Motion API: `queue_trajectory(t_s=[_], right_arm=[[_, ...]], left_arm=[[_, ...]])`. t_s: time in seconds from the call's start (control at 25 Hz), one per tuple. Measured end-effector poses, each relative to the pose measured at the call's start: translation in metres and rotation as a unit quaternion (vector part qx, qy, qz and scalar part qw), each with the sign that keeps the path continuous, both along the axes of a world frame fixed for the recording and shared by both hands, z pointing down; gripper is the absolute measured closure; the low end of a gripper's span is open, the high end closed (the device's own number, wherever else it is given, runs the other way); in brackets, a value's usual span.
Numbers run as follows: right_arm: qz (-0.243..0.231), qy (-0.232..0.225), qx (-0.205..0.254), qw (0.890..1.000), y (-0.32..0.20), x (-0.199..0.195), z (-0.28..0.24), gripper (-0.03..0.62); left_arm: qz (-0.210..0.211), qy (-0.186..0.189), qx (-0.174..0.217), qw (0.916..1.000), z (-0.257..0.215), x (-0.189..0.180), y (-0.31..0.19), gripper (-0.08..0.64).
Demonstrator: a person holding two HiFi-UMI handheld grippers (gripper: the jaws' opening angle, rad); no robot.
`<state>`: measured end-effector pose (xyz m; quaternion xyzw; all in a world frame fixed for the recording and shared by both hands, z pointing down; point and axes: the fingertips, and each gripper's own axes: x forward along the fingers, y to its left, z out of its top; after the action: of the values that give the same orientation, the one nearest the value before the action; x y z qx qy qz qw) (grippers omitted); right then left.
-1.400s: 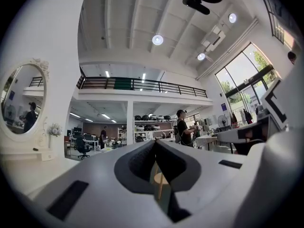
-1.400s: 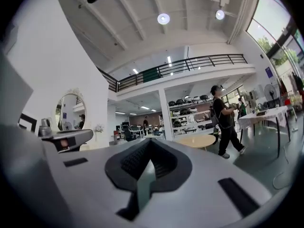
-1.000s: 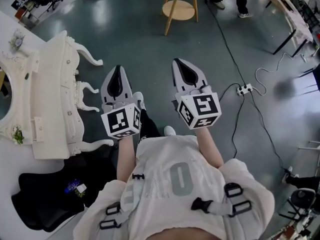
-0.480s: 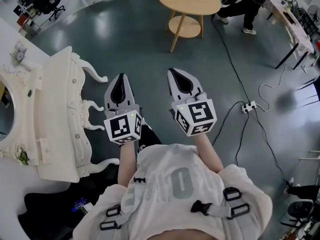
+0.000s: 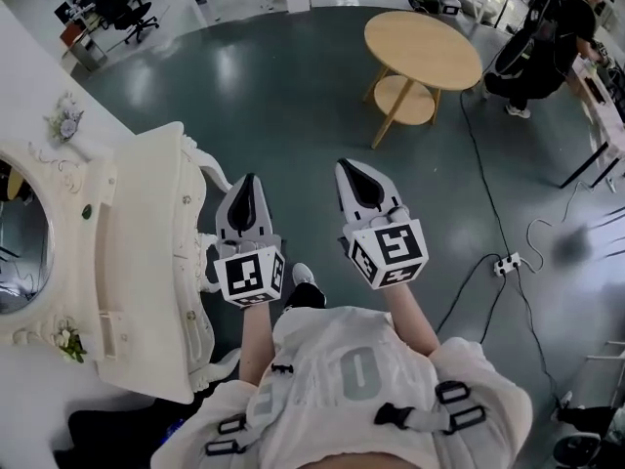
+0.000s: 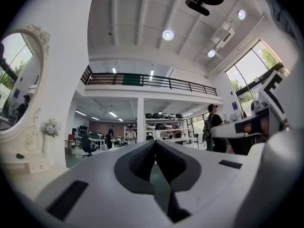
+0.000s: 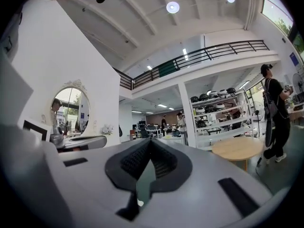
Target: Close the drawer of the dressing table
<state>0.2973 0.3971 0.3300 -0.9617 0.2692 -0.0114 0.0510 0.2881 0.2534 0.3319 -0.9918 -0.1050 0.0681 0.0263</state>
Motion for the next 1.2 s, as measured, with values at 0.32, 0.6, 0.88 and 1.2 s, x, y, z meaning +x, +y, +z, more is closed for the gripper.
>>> queue_trajectory(t_s=[0.32, 0.6, 0.88, 1.2], right_arm=[[-0.091, 0.042, -0.011, 0.995, -0.147, 0.077, -0.032, 0.584], [-0.225, 0.081, -0.005, 0.971, -0.281, 0.086, -0.060, 0.584], [-0.378, 0.081, 0.004, 0.922, -0.398, 0.033, -0.064, 0.584], [-0.539, 0.078, 0.008, 0.839, -0.493, -0.069, -0.060, 0.584]], left_arm=[[-0.100, 0.028, 0.010, 0.9945, -0.036, 0.054, -0.143, 0.540], [-0.252, 0.038, 0.023, 0.9668, -0.056, 0.018, -0.269, 0.540], [-0.422, 0.038, -0.004, 0.9056, -0.053, -0.083, -0.363, 0.540], [-0.597, 0.036, -0.004, 0.8012, -0.046, -0.224, -0.404, 0.540]])
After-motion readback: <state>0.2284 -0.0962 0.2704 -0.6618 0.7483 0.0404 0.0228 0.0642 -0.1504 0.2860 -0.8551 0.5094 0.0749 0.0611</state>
